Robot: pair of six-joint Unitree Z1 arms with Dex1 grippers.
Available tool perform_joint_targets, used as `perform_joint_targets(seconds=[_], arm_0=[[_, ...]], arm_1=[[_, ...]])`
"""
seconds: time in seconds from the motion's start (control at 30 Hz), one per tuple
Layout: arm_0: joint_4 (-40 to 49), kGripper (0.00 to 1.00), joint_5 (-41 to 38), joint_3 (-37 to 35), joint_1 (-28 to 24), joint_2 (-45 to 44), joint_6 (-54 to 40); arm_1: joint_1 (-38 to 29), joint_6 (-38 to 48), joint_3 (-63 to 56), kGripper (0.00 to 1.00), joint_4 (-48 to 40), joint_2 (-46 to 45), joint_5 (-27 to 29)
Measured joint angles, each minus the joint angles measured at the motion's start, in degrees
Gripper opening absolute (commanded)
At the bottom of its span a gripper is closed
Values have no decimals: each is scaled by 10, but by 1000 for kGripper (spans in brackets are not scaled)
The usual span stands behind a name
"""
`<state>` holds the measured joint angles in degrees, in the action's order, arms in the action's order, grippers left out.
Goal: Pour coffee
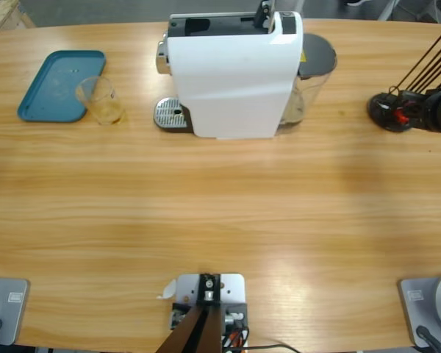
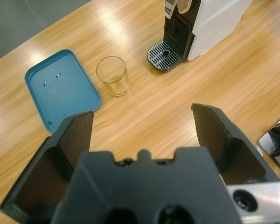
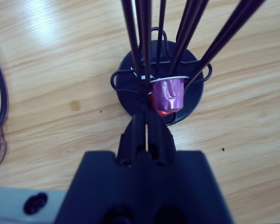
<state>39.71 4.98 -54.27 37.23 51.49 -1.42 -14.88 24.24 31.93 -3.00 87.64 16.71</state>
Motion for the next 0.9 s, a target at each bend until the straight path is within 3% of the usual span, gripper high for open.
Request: perform_joint_targets(seconds=[0.07, 0.1, 0.7, 0.9], arm_0=[[0, 904, 0, 0, 0, 0, 0], [0, 904, 0, 0, 0, 0, 0], [-1, 904, 0, 1, 0, 0, 0], [-3, 904, 0, 4, 0, 0, 0]], arm_1=[[0, 0, 0, 960, -1, 0, 0], [0, 0, 0, 989, -1, 0, 0], [13, 0, 0, 1000, 7, 0, 2], [13, 0, 0, 941, 18, -13, 2]])
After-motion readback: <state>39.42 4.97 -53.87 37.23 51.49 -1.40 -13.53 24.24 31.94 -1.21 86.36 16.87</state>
